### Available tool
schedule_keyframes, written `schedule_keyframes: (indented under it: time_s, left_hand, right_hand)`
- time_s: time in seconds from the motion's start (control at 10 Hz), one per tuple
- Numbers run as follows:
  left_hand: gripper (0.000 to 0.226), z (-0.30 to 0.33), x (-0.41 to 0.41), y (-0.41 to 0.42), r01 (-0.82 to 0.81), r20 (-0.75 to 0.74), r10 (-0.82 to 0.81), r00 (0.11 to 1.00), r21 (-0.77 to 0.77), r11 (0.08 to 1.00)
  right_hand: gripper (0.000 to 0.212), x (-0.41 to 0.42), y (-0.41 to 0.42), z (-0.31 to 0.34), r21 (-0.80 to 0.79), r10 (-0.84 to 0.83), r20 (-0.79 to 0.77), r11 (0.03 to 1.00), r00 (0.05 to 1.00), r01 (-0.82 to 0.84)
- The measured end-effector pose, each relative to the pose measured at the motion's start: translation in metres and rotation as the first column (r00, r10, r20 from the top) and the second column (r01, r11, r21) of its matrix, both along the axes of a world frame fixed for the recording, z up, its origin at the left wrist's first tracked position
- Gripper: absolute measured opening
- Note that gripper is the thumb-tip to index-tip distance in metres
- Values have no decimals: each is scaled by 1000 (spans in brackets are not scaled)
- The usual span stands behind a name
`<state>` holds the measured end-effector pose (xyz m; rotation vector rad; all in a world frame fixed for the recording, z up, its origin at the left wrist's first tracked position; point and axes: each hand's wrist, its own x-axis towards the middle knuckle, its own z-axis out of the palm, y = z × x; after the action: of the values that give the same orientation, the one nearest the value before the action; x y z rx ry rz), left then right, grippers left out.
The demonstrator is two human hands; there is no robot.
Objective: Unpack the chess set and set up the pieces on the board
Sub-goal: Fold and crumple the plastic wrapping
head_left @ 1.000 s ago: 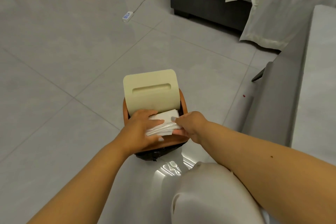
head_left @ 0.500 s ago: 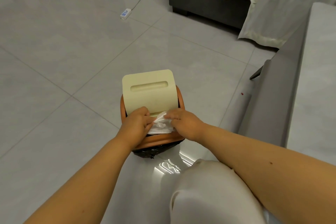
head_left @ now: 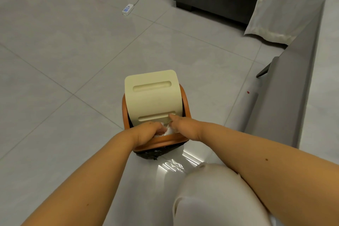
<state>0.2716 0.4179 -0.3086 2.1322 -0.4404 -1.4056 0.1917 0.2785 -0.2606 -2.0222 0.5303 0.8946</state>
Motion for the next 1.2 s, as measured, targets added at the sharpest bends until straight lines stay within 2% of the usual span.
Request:
schedule_keyframes:
  time_s: [0.2, 0.3, 0.4, 0.5, 0.6, 0.7, 0.8, 1.0, 1.2]
  left_hand:
    - [41, 4, -7, -12, 62, 68, -71, 995, 123, 990]
    - [35, 5, -4, -12, 40, 99, -52, 994, 124, 991]
    - [43, 15, 4, -13, 37, 154, -53, 987, 109, 993]
    - [42, 37, 6, -16, 2, 365, 38, 930, -108, 994]
    - [39, 56, 12, -18, 75, 758, 70, 649, -155, 985]
    - [47, 49, 21, -22, 157, 750, -125, 650, 28, 987]
    - [54, 35, 19, -23, 202, 656, -234, 717, 126, 971]
    - [61, 33, 18, -23, 196, 672, -224, 706, 119, 973]
    - [66, 36, 6, -25, 196, 735, -258, 627, 173, 965]
  right_hand:
    - [39, 10, 1, -7, 24, -137, 21, 990, 990, 136]
    - [32, 7, -8, -9, 145, -292, 139, 951, 946, 273]
    - [26, -5, -19, -4, 231, -480, 429, 877, 765, 420]
    - [42, -5, -23, 8, 26, -245, 675, 950, 696, 310]
    - [60, 4, -22, 14, -145, -34, 643, 976, 765, 164]
    - [53, 8, -23, 15, -221, 79, 483, 975, 872, 34]
    - [52, 10, -25, 16, -248, 134, 373, 968, 918, -40]
    - [50, 12, -23, 19, -211, 98, 362, 977, 927, -21]
    - [54, 1, -25, 29, -227, 120, 400, 973, 909, -28]
